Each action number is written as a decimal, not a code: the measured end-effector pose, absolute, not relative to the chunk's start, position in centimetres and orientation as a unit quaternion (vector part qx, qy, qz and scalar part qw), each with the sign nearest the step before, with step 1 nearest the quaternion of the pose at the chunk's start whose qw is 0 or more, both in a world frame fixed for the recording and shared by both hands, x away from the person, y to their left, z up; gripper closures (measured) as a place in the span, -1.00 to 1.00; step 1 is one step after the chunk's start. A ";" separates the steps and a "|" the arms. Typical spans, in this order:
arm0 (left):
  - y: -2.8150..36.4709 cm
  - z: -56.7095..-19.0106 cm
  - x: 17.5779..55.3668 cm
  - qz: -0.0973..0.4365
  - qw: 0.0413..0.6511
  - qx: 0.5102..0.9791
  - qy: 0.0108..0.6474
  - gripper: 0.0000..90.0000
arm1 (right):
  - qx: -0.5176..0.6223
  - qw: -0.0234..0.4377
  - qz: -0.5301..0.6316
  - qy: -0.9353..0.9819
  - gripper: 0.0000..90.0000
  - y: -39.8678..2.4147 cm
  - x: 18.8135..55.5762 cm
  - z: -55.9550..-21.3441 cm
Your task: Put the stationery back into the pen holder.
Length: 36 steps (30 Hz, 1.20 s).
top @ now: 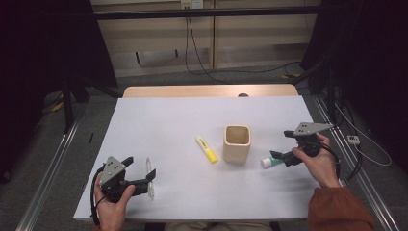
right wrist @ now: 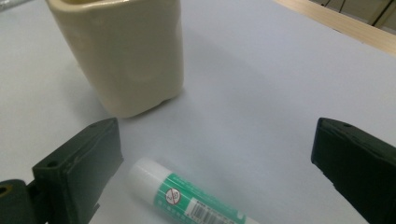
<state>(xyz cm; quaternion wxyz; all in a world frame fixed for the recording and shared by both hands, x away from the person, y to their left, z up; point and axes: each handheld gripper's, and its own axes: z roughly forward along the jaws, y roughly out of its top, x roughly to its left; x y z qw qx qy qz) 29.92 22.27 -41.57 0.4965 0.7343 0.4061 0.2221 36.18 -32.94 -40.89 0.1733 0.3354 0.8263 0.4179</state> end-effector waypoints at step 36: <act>22.1 -41.8 30.0 0.221 0.488 0.742 0.402 -0.82 | 0.088 0.070 0.247 0.962 -0.35 -29.6 39.2 -40.5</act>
